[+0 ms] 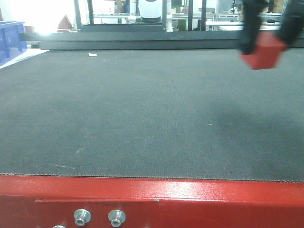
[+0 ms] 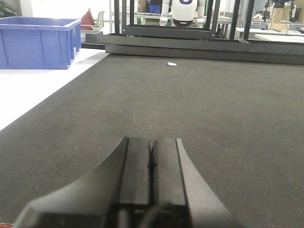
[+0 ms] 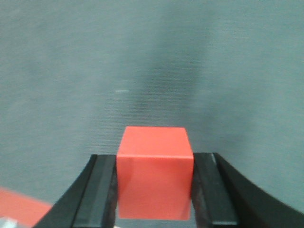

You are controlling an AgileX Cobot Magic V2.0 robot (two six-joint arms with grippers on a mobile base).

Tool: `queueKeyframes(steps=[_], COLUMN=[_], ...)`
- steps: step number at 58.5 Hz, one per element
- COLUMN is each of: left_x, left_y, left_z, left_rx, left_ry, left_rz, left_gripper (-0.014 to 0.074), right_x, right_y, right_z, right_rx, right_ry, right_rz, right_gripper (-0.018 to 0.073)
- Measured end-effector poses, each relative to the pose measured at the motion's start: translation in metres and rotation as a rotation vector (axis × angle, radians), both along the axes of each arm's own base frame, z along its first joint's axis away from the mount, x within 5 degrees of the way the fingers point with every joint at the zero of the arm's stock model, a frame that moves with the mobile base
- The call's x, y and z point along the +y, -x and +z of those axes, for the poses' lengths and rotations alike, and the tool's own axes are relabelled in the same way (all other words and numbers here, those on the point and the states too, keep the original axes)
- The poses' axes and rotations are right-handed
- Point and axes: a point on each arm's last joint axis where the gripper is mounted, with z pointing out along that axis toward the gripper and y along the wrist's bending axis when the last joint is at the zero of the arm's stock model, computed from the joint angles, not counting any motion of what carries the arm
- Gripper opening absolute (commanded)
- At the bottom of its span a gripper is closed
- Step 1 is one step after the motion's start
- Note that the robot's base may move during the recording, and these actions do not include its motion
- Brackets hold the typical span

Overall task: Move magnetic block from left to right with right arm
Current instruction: 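Raise the held red cube up and away from the table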

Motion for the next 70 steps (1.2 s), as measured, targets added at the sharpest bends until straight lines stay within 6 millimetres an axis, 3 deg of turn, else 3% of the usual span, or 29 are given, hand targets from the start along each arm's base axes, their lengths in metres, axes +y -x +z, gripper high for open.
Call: queueKeyframes(steps=[14,24,53,70], left_x=[0.000,0.000,0.000,0.000], left_y=[0.000,0.000,0.000,0.000], left_z=[0.000,0.000,0.000,0.000], left_rx=[0.000,0.000,0.000,0.000], left_ry=[0.000,0.000,0.000,0.000], left_rz=[0.000,0.000,0.000,0.000], left_gripper=[-0.0117,-0.0117,-0.0117,-0.0117], right_x=[-0.061,-0.084,-0.091,-0.091], right_y=[0.049,0.080,0.169,0.195], right_z=[-0.017,-0.026,-0.032,-0.031], right_rx=[-0.237,-0.400,-0.801,-0.867], right_ry=[-0.018,0.006,-0.026,-0.035], right_rz=[-0.074,-0.141,-0.168,-0.166], right_gripper=[0.0387,0.0387,0.0387,0.0387])
